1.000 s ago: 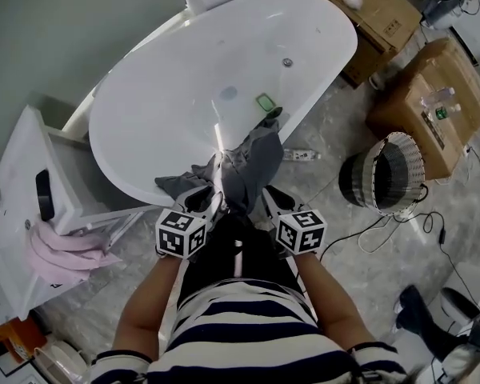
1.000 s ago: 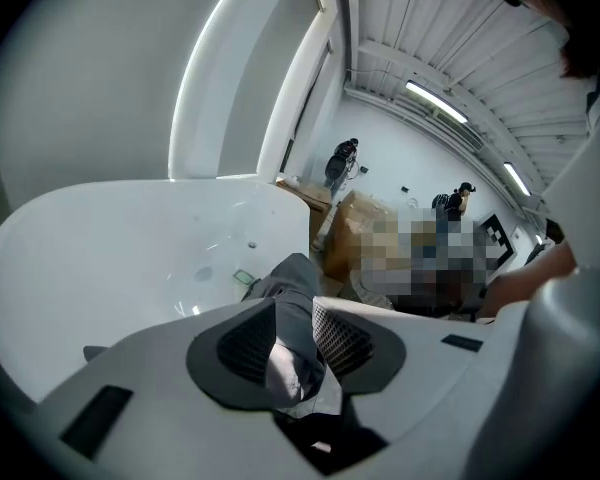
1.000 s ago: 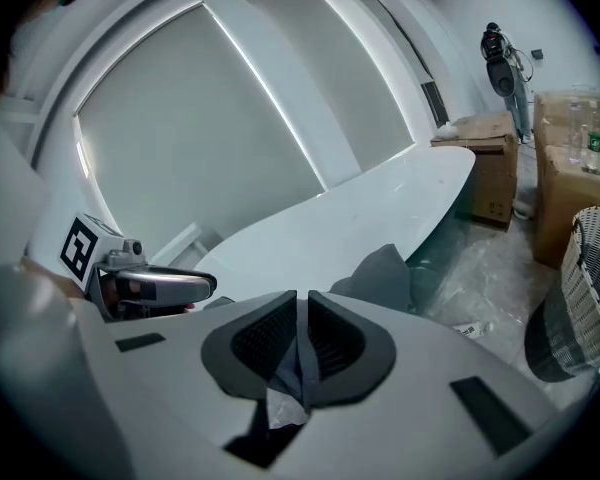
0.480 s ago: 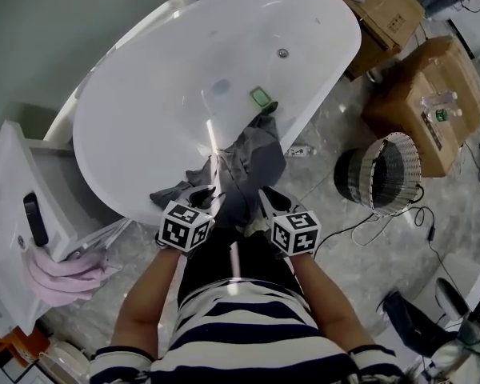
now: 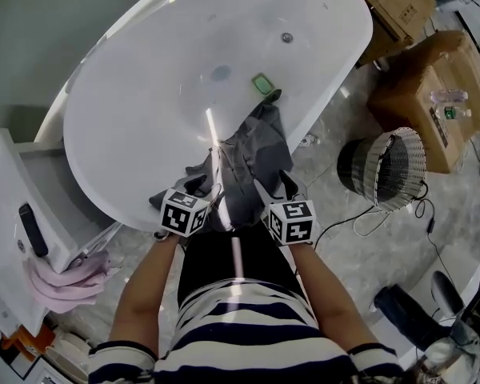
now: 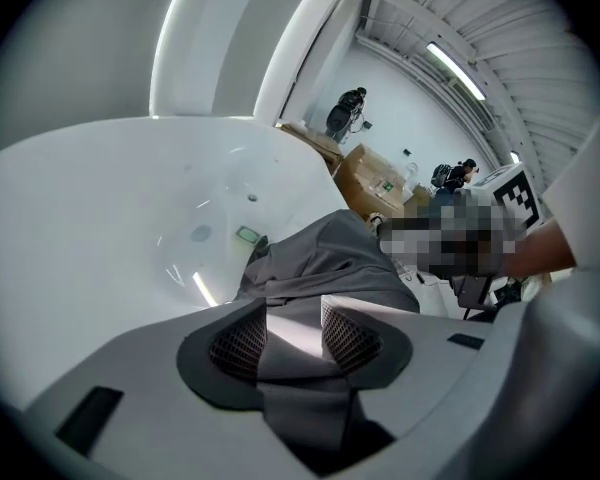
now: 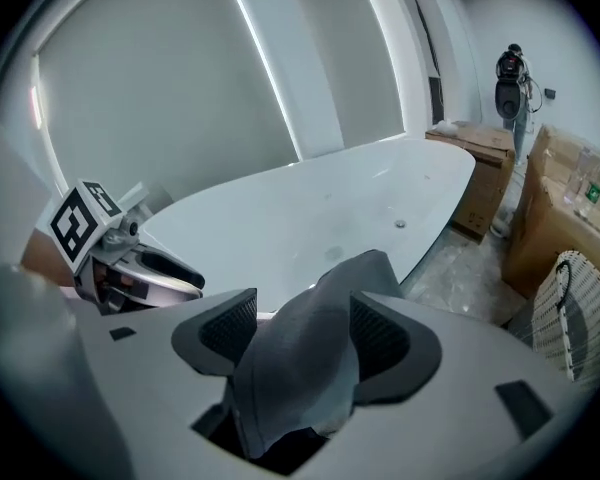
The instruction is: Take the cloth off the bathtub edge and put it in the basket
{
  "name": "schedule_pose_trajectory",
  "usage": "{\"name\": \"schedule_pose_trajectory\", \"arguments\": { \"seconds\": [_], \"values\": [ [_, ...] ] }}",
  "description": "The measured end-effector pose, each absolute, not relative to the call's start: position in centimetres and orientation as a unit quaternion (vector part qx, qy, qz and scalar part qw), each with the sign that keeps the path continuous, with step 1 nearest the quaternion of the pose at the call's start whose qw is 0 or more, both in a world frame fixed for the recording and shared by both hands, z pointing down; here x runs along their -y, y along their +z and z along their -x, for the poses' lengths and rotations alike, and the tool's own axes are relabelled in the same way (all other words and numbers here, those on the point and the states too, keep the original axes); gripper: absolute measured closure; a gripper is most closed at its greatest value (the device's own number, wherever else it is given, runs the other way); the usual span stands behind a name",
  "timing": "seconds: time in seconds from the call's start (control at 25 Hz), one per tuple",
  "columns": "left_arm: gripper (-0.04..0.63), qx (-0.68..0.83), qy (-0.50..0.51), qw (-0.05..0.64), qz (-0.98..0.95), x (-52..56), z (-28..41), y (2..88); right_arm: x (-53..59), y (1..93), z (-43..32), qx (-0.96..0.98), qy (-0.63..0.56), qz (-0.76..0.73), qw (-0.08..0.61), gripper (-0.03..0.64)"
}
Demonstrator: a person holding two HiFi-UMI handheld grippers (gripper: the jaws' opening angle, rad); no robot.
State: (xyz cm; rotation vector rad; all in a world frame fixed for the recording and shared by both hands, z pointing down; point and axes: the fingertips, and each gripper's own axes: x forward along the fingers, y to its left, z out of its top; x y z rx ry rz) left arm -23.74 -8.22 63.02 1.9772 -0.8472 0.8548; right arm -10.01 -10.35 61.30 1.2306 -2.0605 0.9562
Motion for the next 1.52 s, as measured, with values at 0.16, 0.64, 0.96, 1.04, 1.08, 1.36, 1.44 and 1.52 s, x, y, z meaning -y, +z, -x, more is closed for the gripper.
{"name": "schedule_pose_trajectory", "arguments": {
  "seconds": [0.16,0.64,0.96,1.04,1.08,1.36,1.44,1.52],
  "values": [
    [0.423,0.337,0.334,0.414,-0.777,8.9,23.8,63.7,11.2,62.6,9.8,0.753,0.349,-0.472,0.299,0.311],
    [0.423,0.322,0.326,0.441,-0.771,8.8,23.5,64.2,10.6,63.5,10.5,0.746,0.310,-0.479,0.343,0.308],
    [0.423,0.315,0.321,0.442,-0.776,8.7,23.3,63.9,10.3,62.8,11.6,0.741,0.296,-0.490,0.350,0.385],
    [0.423,0.316,0.319,0.444,-0.776,8.8,23.3,63.9,10.3,62.6,12.0,0.742,0.294,-0.489,0.352,0.407],
    [0.423,0.315,0.318,0.444,-0.776,8.8,23.3,63.9,10.2,62.5,12.1,0.743,0.291,-0.488,0.354,0.419],
    [0.423,0.306,0.317,0.439,-0.783,8.4,22.7,63.3,9.3,62.5,12.9,0.745,0.294,-0.478,0.360,0.473],
    [0.423,0.305,0.315,0.438,-0.785,8.4,22.7,63.2,9.0,62.4,12.7,0.741,0.311,-0.484,0.347,0.483],
    [0.423,0.305,0.314,0.435,-0.787,8.3,22.7,63.0,8.7,62.4,12.5,0.738,0.330,-0.486,0.334,0.494]
  ]
}}
